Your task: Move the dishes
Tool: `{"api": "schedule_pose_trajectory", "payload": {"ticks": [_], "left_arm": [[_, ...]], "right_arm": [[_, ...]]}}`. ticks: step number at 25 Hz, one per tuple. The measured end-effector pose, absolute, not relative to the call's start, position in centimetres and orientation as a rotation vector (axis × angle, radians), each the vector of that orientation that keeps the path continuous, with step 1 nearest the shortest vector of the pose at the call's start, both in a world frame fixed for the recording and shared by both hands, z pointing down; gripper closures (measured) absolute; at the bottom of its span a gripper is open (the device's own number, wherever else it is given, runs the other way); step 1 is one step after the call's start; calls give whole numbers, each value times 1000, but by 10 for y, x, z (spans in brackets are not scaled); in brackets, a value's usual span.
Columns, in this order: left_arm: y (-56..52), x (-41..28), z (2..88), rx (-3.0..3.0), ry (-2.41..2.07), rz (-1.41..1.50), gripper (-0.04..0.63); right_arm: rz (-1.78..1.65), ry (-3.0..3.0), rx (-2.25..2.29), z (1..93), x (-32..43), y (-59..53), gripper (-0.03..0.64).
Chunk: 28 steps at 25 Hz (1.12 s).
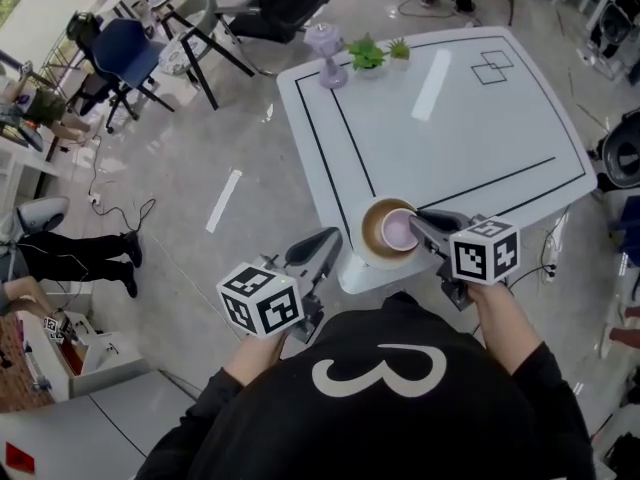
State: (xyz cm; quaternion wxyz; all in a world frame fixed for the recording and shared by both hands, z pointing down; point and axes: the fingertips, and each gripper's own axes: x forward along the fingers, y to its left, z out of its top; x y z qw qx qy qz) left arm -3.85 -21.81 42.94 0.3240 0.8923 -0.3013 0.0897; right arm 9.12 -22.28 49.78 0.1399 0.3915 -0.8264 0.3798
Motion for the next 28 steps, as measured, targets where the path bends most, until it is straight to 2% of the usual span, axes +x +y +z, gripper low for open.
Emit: {"api": "schedule_pose_trajectory", "payload": {"ticks": [2, 19, 28], "left_arm": [[-217, -39, 430, 2338, -799, 240, 592], [-217, -48, 432, 2292, -844, 219, 592], [-225, -58, 425, 2288, -873, 191, 592]], "right_arm": [[1089, -2389, 1124, 498, 92, -224, 578], [1141, -2463, 1062, 466, 92, -228, 580], [1008, -2567, 1152, 416, 102, -266, 580]]}}
